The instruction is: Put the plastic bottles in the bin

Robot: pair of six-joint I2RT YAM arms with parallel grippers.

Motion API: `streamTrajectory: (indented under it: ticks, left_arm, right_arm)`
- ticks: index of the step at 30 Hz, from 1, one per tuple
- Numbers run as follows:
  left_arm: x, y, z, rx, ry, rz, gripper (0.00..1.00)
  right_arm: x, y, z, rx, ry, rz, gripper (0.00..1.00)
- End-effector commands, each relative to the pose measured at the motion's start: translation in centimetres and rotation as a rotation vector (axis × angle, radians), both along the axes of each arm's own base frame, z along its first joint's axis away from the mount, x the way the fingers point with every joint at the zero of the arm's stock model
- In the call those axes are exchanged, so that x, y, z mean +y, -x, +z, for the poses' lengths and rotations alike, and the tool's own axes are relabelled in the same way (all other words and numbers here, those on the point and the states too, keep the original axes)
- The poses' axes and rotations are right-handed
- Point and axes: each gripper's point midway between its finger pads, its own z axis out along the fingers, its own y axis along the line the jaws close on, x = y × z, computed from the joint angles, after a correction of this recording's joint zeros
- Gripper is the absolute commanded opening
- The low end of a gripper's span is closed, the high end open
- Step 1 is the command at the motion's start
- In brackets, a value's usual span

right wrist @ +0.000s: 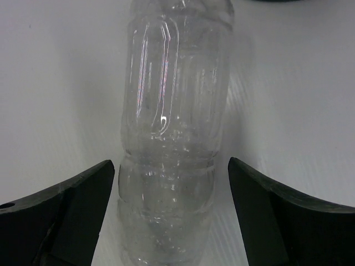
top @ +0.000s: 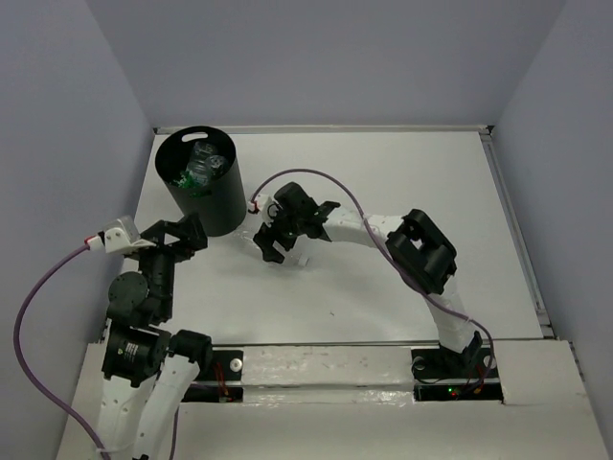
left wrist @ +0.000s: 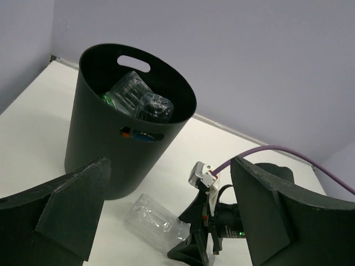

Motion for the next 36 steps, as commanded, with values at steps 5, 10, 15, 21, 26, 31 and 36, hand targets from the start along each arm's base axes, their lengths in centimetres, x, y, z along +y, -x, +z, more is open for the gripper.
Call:
streamTrajectory:
  ticks: [5, 10, 15, 21, 26, 31, 36]
  left_arm:
    - [-2.6, -0.4, -0.3, 0.121, 0.076, -0.124, 0.99]
    - [-6.4, -0.3, -3.3, 0.251, 0.117, -0.309, 0.99]
    - [-9.2, -0.7, -4.3, 0.284, 0.197, -0.444, 0.99]
    - [-10.5, -2.1, -5.8, 0.294, 0.290, -0.475, 0.99]
    - [-11.3, -3.4, -5.1, 0.241, 0.320, -0.508, 0.99]
    - [-12.3, -4.0, -4.4, 0.191, 0.348, -0.561, 0.99]
    - [-12.3, -4.5, -4.5, 0.166, 0.360, -0.561, 0.99]
  right_arm:
    - [-0.1, 1.2, 2.1, 0.013, -0.092, -0.020, 0.57]
    - [-1.2, 1.7, 9.4, -0.078, -0.250, -0.078, 0.51]
    - [-2.3, 3.9, 15.6, -0.112, -0.402, -0.056, 0.51]
    - [-2.8, 5.7, 19.6, -0.104, -0.506, -0.028, 0.51]
    - [-3.0, 7.3, 21.4, -0.081, -0.562, 0.026, 0.51]
    - [-3.2, 7.8, 21.4, -0.070, -0.565, 0.036, 0.52]
    - [-3.0, 8.4, 21.5, -0.052, -0.576, 0.069, 0.52]
